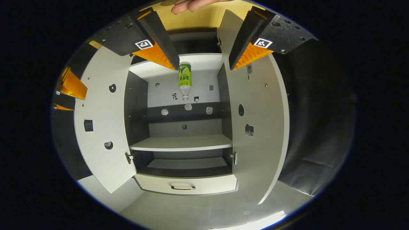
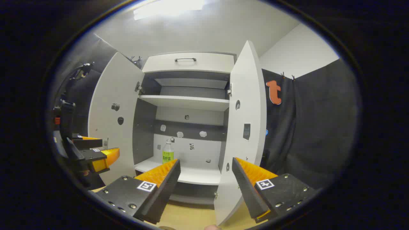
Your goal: Grasp the bottle in the cabinet with the left hand and place it on the coaster, then close the right door with the right hand and the left door with the left hand.
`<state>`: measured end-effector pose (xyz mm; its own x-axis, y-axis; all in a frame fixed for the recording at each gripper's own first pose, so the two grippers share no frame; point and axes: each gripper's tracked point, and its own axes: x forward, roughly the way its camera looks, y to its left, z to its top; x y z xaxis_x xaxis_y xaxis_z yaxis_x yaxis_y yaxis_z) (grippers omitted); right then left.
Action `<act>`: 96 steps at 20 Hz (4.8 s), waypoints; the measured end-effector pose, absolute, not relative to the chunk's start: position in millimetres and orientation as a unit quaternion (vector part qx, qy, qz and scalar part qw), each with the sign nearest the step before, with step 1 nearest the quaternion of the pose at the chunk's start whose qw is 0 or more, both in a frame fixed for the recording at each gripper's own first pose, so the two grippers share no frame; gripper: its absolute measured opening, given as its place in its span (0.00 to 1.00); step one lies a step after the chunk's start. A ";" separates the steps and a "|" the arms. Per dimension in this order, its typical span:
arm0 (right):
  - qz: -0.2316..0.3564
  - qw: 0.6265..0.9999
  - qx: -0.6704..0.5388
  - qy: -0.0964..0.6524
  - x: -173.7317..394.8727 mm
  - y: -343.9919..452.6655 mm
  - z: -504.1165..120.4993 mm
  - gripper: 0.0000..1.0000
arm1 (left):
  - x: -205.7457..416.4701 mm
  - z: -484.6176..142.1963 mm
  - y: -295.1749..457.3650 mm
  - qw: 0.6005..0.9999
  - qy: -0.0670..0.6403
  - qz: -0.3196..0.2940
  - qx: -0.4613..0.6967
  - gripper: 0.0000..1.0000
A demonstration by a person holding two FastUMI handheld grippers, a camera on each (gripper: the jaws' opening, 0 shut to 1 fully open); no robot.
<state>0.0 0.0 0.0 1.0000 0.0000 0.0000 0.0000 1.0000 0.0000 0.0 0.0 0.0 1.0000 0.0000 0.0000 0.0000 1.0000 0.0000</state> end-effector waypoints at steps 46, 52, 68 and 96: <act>-0.042 0.999 -0.014 0.022 4.5 -23.6 -40.1 0.94 | 299.3 -90.5 -76.7 0.996 0.034 -0.055 -0.056 0.99; -0.083 0.996 -0.005 0.042 -18.0 -48.9 -56.5 0.95 | 326.5 -71.2 -77.7 0.998 -0.003 -0.061 -0.034 0.98; -0.118 0.990 0.054 0.048 -89.0 -95.4 -69.6 0.98 | 200.9 -33.4 -66.5 0.990 -0.017 -0.106 -0.095 0.78; -0.004 0.993 0.097 0.061 -92.7 -66.9 -80.3 0.98 | -56.9 -308.9 -157.1 0.975 0.030 -0.217 -0.028 0.79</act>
